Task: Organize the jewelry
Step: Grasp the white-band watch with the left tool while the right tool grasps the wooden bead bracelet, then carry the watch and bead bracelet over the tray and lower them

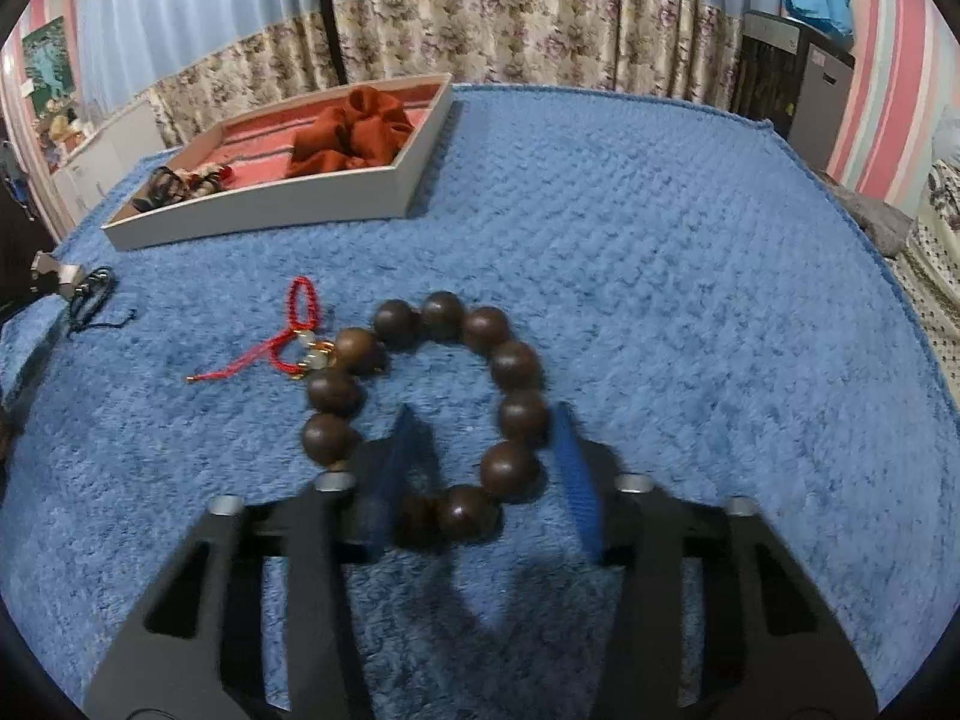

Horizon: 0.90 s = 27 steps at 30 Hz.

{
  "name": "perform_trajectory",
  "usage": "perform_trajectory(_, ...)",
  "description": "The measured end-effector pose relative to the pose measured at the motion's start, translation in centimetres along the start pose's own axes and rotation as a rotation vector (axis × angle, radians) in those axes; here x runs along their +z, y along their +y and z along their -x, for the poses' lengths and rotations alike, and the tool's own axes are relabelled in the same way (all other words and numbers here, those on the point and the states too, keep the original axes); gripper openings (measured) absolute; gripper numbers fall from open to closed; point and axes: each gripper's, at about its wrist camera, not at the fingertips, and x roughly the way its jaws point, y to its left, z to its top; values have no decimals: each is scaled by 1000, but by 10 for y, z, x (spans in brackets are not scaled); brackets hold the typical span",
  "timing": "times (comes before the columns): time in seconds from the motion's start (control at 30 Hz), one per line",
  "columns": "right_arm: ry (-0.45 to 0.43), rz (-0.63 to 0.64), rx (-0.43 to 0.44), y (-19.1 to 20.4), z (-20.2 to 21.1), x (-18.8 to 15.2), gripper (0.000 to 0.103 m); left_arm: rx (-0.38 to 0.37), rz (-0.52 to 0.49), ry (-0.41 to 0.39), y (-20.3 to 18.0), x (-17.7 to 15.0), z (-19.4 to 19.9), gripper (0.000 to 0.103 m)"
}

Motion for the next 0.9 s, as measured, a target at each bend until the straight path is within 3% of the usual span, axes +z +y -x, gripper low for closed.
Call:
perform_trajectory(0.1, 2, -1, -11, -1, -1, 1, 20, 1, 0, 0, -1, 0, -1, 20)
perform_trajectory(0.47, -1, 16, -46, 3, -4, 4, 19, -7, 0, -2, -4, -2, 0, 20)
perform_trajectory(0.67, -112, -12, -43, -2, 25, 12, 19, -21, 1, -2, -4, -6, 12, 19)
perform_trajectory(0.9, -225, 25, -22, 13, 60, 32, 19, -23, -20, -50, -10, 13, 37, 18)
